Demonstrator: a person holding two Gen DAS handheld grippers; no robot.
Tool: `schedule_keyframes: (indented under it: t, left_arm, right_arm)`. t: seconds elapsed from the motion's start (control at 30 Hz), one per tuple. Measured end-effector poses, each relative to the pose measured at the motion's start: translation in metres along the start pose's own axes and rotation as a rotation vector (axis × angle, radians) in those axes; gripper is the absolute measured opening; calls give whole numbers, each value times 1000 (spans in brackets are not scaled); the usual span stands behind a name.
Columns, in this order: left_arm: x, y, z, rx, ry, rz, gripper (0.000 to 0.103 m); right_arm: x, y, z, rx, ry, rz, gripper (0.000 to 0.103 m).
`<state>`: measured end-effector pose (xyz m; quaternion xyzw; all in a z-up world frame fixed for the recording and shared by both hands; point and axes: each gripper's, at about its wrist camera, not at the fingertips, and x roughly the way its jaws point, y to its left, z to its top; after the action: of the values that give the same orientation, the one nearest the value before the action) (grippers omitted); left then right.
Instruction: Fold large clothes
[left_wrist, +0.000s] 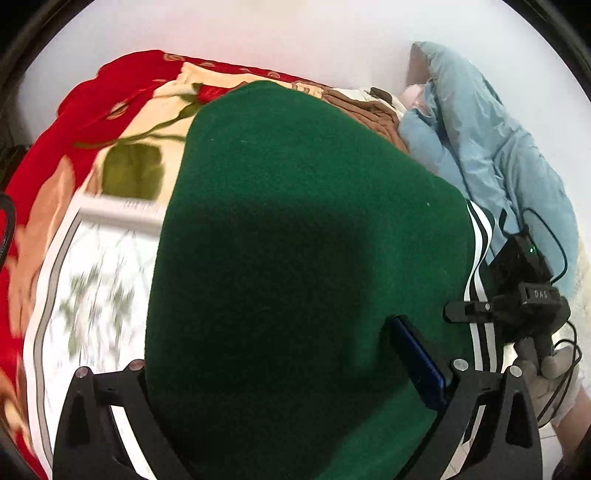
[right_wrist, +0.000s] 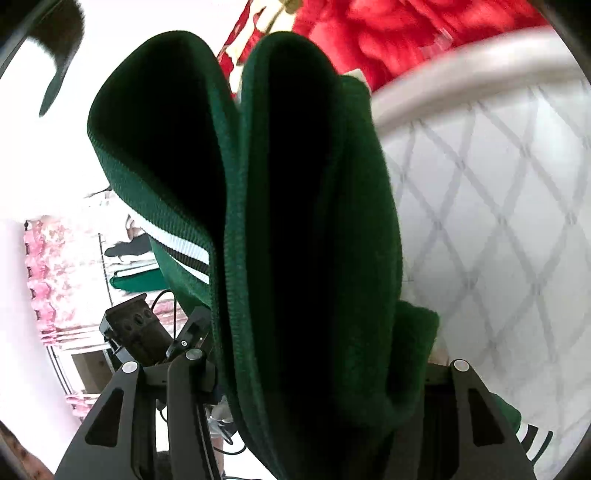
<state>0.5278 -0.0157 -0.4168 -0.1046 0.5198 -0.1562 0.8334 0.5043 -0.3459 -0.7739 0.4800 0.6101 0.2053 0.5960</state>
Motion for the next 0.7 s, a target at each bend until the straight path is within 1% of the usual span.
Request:
schedule_keyframes:
  t: [0.07, 0.1, 0.13, 0.17, 0.27, 0.33, 0.37, 0.4, 0.43, 0.5, 0.53, 0.57, 0.6, 0.63, 0.67, 0.7]
  left_arm:
    - [20, 7, 21, -8, 7, -4, 101]
    - [30, 13, 31, -11, 15, -2, 101]
    - [50, 20, 44, -19, 26, 5, 101]
    - [64, 25, 54, -20, 37, 7, 101]
    - [99, 42, 71, -20, 83, 19, 100]
    - [130, 48, 82, -4, 127, 63, 100]
    - [142, 50, 85, 1, 147, 86, 100]
    - [151, 54, 85, -1, 167, 99, 100]
    - [157, 59, 83, -12, 185, 97, 102]
    - [154, 58, 79, -9, 185, 87, 102]
    - [151, 58, 77, -3, 185, 91, 102]
    - [145, 57, 74, -1, 180, 106, 102]
    - [143, 58, 74, -1, 170, 121, 102]
    - [133, 54, 69, 10, 145, 156, 102]
    - [126, 51, 67, 25, 126, 199, 102]
    - [119, 45, 63, 43, 112, 246, 102]
  right_arm:
    - [9, -1, 34, -3, 9, -9, 56]
    - [-3, -10, 53, 2, 10, -13, 56]
    - [-3, -14, 69, 7, 13, -20, 56]
    - [5, -20, 88, 16, 19, -27, 56]
    - [21, -40, 122, 47, 25, -48, 56]
    - [29, -57, 154, 77, 16, -81, 56]
    - [35, -66, 165, 96, 12, -102, 56]
    - [37, -73, 168, 113, 9, -120, 56]
    - [38, -78, 174, 120, 11, -138, 59]
    - [41, -78, 171, 89, 24, -186, 66]
    - [42, -72, 168, 54, 23, -247, 74]
    - [43, -63, 163, -1, 18, -310, 77]
    - [40, -58, 165, -36, 10, -363, 80]
    - [40, -50, 159, -56, -3, -425, 90]
    - [40, -39, 157, -74, -17, -496, 95]
    - [39, -26, 147, -111, -50, -584, 95]
